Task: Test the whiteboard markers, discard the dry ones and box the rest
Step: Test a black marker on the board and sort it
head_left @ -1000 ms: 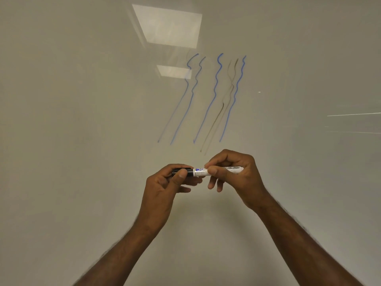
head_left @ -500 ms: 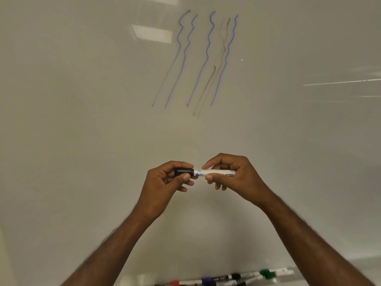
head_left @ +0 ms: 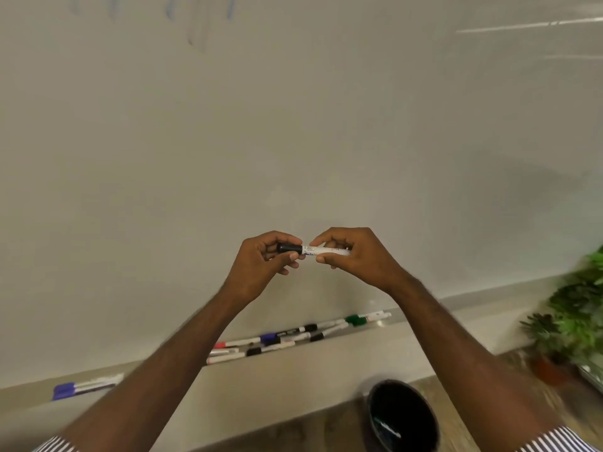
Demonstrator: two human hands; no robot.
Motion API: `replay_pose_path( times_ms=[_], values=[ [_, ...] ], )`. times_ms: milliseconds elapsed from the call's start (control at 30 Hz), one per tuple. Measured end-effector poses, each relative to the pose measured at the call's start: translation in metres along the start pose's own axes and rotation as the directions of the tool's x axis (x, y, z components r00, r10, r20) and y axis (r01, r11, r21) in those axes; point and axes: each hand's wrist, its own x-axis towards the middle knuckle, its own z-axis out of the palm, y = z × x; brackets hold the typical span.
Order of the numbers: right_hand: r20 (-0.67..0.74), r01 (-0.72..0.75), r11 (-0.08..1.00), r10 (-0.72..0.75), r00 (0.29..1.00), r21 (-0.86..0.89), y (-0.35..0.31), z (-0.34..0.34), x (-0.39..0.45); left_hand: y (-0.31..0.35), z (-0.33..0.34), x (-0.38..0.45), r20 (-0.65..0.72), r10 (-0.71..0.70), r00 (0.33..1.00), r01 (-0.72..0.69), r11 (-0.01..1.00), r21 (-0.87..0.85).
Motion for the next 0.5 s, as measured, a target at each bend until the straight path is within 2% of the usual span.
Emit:
replay_pose_path(
  times_ms=[267,500],
  values=[
    [-0.021,-0.263,0.964,0.264,0.964,0.048,0.169,-0.009,-0.07,-0.109,0.127,0.023,0.177,-0.215,0.961,0.196,0.973,0.119],
    [-0.132,-0.465,0.879,0.476,0.87,0.103,0.284,-0.047,-0.14,-0.169,0.26,0.052,0.287,-0.322,0.902,0.294,0.946,0.137]
  ],
)
